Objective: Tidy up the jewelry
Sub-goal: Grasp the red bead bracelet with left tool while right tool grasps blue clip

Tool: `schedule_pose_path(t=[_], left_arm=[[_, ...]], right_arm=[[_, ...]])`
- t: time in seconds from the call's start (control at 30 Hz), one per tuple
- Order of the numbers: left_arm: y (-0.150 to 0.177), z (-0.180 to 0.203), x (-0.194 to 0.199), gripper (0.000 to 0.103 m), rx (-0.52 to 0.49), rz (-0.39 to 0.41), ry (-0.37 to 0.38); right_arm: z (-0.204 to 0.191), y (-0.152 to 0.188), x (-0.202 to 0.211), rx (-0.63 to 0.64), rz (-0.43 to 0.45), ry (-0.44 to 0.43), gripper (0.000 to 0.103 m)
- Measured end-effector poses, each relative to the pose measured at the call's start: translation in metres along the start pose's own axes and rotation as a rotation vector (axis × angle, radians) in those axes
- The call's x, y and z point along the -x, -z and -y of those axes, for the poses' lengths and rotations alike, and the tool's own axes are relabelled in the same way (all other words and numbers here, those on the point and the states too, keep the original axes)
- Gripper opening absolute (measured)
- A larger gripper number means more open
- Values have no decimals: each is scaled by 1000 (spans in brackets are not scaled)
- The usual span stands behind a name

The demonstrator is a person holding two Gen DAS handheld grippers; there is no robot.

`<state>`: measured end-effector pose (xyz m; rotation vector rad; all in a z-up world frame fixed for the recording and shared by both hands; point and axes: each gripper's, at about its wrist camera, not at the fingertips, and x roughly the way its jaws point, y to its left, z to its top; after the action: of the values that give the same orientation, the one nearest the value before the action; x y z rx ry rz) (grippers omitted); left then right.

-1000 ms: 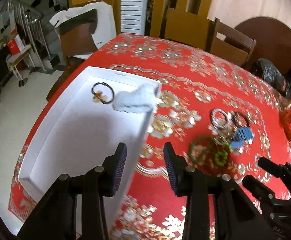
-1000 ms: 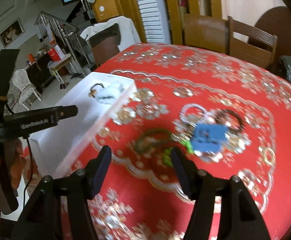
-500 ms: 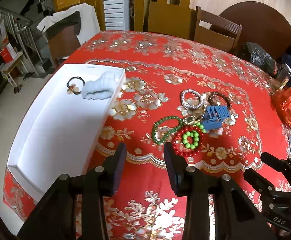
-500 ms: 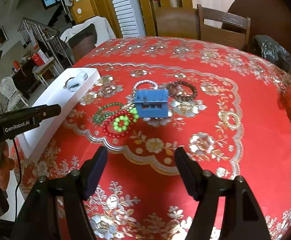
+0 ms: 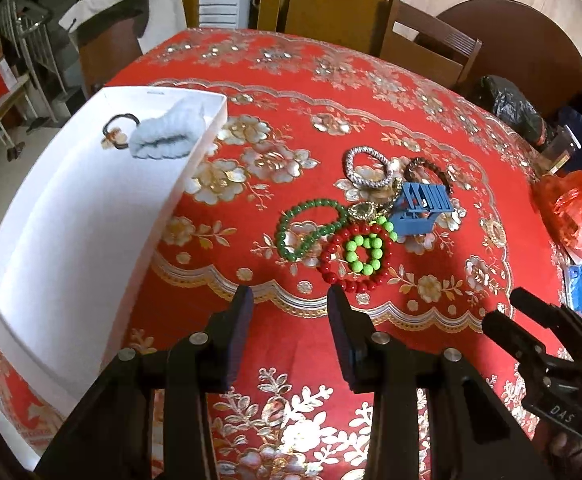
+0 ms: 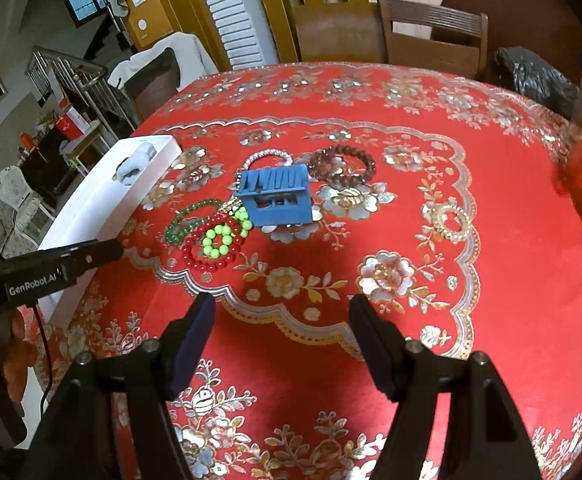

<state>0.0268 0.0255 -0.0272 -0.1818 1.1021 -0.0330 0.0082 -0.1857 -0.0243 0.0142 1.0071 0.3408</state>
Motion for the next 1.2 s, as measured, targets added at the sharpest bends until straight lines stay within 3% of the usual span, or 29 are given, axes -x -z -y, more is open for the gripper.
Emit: schedule_pose_path(t=[0.4, 1.03, 1.2], left_arm=[[2, 14, -32, 64, 28, -69, 125], [-8, 30, -66, 64, 74, -88, 67], [-9, 34, -67, 64, 63, -96, 50]], right_arm=[[12, -31, -20, -9, 5, 29, 72], [34, -58, -49, -10, -13, -15, 72], [24, -70, -60, 128, -23, -46, 73]])
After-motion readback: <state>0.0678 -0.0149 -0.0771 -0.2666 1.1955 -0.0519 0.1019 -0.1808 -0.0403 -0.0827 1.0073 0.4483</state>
